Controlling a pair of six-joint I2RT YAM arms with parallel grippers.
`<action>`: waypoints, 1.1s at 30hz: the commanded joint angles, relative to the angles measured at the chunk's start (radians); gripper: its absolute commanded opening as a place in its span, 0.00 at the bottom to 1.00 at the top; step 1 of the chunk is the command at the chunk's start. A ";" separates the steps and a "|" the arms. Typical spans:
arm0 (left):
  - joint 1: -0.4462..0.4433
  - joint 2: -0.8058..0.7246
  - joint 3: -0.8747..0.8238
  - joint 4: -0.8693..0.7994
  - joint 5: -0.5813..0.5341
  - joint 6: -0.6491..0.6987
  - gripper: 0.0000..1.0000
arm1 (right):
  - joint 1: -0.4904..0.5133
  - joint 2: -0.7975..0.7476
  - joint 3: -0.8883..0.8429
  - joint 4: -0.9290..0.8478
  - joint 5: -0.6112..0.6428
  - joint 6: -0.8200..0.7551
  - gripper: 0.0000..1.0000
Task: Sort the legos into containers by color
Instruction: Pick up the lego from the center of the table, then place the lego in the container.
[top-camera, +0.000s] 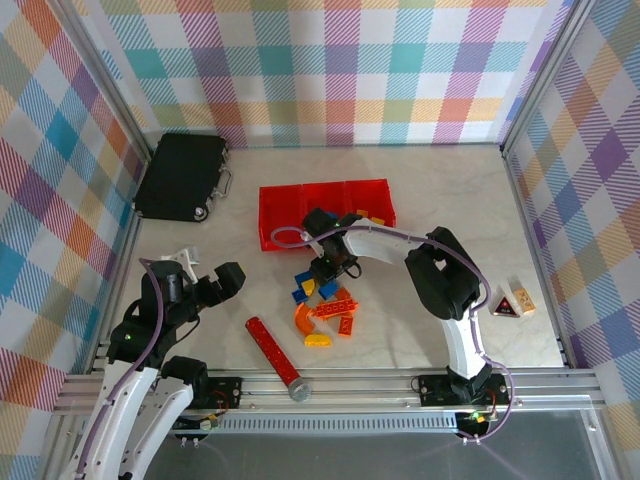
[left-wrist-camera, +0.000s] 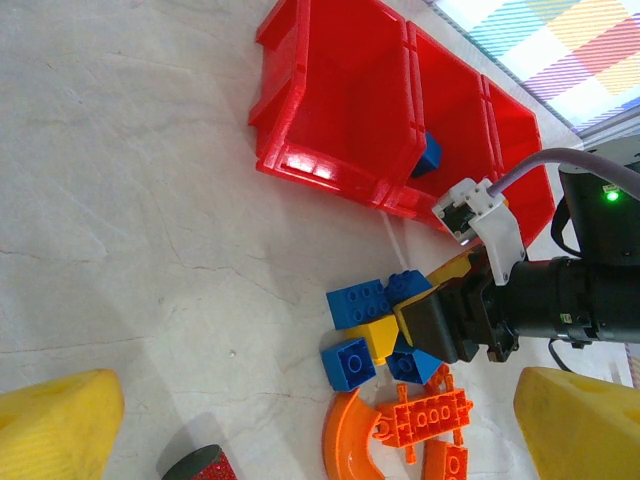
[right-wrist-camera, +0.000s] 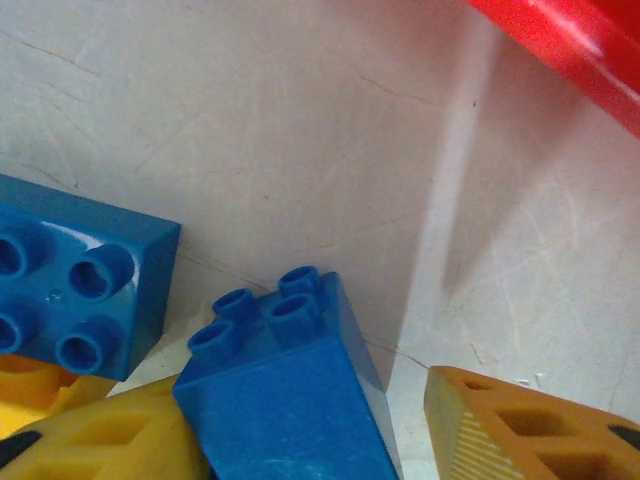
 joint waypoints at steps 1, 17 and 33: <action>-0.016 -0.008 0.005 -0.013 -0.003 -0.008 1.00 | 0.007 0.006 0.027 -0.029 0.027 -0.006 0.51; -0.014 -0.008 0.004 -0.012 -0.005 -0.008 1.00 | 0.005 -0.141 0.067 -0.047 0.118 0.016 0.23; -0.015 -0.020 0.007 -0.017 0.008 -0.008 1.00 | -0.095 -0.019 0.401 -0.109 0.113 0.094 0.24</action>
